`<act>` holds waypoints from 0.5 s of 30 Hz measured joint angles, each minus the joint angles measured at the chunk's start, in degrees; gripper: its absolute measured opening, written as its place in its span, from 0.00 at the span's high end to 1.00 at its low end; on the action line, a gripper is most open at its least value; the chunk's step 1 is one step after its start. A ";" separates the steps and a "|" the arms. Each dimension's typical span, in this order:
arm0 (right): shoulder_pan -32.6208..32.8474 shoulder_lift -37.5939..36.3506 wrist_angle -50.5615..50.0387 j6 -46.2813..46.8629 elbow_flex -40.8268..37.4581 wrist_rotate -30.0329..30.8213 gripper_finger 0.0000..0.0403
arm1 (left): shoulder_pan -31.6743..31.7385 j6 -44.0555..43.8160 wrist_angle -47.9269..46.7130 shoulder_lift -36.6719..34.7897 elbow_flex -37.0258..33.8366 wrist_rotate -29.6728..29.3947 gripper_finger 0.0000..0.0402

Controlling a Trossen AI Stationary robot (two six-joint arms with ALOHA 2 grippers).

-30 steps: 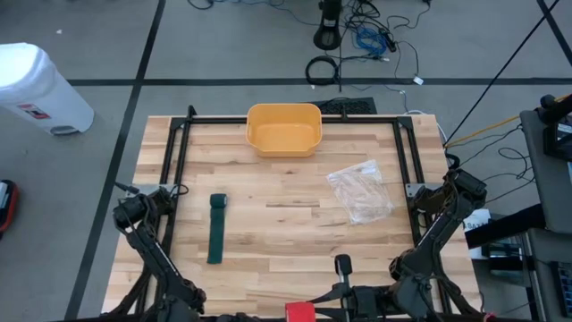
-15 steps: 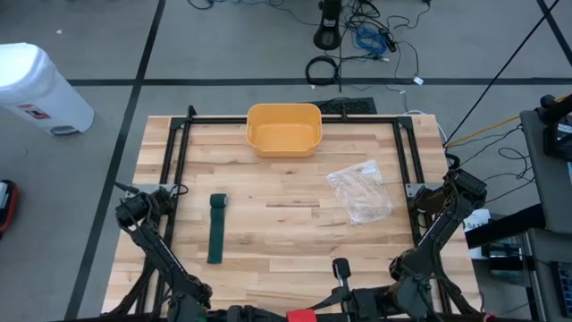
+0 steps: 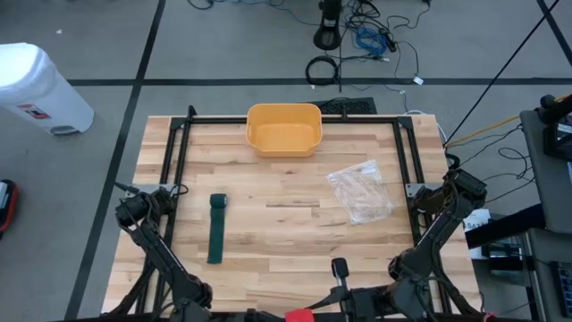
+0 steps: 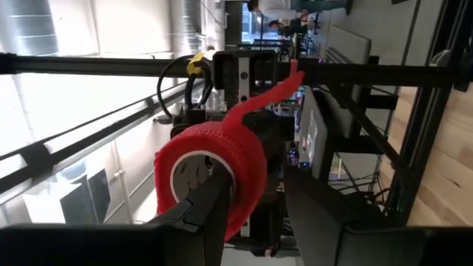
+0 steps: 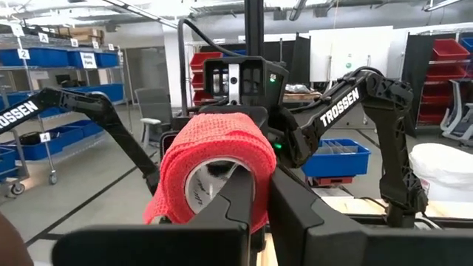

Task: Roll bandage
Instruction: Roll the red bandage

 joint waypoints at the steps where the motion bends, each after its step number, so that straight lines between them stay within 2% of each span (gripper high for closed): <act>1: -0.09 0.00 -0.21 0.23 0.00 0.02 0.95 | 0.04 0.00 -0.02 0.00 0.00 -0.10 0.66; 8: -0.21 0.00 -0.95 0.67 0.00 0.12 0.95 | 0.24 0.09 -0.15 0.01 0.00 -0.34 0.68; 15: -0.21 0.00 -1.39 0.71 0.00 0.15 0.95 | 0.35 0.24 -0.07 0.00 0.00 -0.39 0.86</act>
